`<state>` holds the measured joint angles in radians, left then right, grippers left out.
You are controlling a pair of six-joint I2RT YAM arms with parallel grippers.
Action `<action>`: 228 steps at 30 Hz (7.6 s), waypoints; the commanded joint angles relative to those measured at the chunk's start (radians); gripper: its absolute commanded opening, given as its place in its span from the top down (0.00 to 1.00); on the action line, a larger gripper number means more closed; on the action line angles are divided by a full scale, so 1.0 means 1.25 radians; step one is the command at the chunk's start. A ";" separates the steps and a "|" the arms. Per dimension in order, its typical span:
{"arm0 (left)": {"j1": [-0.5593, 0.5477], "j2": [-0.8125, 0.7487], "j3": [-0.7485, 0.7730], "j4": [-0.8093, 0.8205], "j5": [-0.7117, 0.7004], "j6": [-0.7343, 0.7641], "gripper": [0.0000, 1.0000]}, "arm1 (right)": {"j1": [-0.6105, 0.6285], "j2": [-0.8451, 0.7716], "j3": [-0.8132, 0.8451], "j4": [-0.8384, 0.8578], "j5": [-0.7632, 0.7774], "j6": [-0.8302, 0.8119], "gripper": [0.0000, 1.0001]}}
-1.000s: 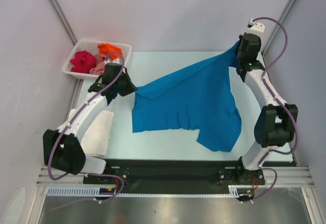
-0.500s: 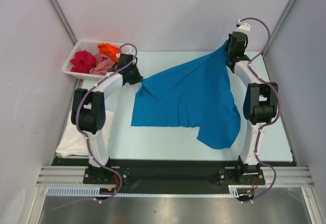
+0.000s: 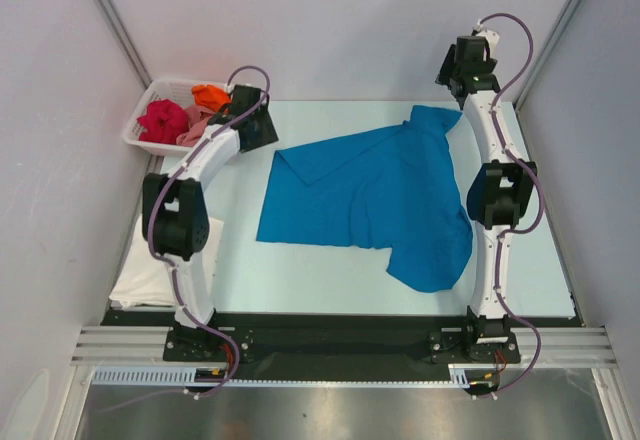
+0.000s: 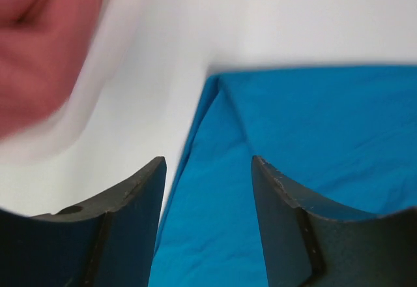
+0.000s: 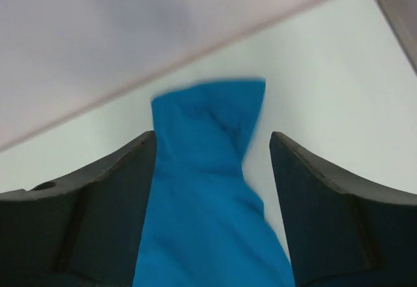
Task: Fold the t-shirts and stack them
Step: Flatten the tshirt out
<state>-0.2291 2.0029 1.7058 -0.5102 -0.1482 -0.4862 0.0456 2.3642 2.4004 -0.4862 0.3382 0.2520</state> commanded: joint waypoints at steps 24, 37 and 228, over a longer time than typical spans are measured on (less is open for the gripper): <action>-0.025 -0.421 -0.670 0.004 0.185 -0.093 0.51 | -0.067 -1.025 -1.184 -0.362 -0.445 0.313 0.34; 0.000 -0.396 -0.713 -0.002 0.168 -0.114 0.51 | -0.158 -0.983 -1.229 -0.444 -0.355 0.298 0.45; 0.089 -0.484 -0.595 -0.019 0.267 -0.042 1.00 | -0.152 -0.602 -1.193 -0.164 -0.376 0.241 0.98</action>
<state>-0.1219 1.4097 0.9222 -0.5350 0.1654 -0.5488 -0.1520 1.6253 0.9051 -0.7391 -0.1101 0.5140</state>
